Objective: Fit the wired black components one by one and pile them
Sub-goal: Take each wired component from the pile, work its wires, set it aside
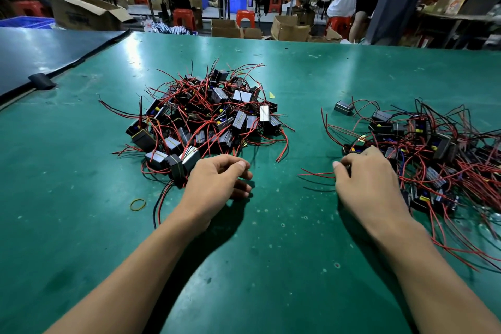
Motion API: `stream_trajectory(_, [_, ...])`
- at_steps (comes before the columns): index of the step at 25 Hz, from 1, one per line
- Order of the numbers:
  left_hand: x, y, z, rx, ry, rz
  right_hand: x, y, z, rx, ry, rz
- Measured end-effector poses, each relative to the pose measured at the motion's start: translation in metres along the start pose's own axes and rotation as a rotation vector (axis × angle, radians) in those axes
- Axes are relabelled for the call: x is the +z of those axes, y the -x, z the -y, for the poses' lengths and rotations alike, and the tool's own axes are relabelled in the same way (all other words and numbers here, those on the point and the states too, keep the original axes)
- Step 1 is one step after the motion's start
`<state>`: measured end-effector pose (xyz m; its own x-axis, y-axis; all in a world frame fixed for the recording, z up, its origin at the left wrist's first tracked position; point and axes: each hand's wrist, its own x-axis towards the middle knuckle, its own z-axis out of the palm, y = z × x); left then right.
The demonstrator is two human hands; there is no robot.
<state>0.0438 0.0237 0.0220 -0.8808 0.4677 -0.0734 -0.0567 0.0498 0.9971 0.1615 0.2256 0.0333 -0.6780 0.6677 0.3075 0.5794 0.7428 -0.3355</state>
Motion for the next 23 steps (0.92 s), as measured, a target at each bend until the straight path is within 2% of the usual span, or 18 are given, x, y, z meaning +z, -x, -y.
stream_trajectory(2, [0.001,0.001,0.000,0.025,-0.030,-0.002,0.005,0.010,0.015,-0.130,-0.138,-0.053])
stream_trajectory(4, [0.001,0.001,0.001,0.041,-0.053,-0.004,0.019,0.025,0.037,-0.281,-0.205,0.041])
stream_trajectory(6, [0.000,0.000,0.002,0.053,-0.077,-0.003,0.036,0.032,0.047,-0.345,-0.151,0.115])
stream_trajectory(9, [-0.001,0.000,0.003,0.065,-0.110,0.008,0.043,0.020,0.035,-0.246,-0.072,0.082])
stream_trajectory(14, [-0.001,-0.001,0.004,0.072,-0.135,0.000,0.039,-0.004,-0.002,-0.078,-0.114,0.026])
stream_trajectory(18, [-0.001,-0.001,0.004,0.078,-0.145,0.005,0.032,-0.010,-0.016,0.046,-0.056,0.001])
stream_trajectory(20, [-0.001,-0.001,0.004,0.083,-0.147,0.002,0.031,-0.004,-0.006,0.010,-0.041,-0.046])
stream_trajectory(23, [0.000,-0.003,0.004,0.077,-0.136,-0.014,0.029,0.012,0.024,-0.169,-0.111,-0.101])
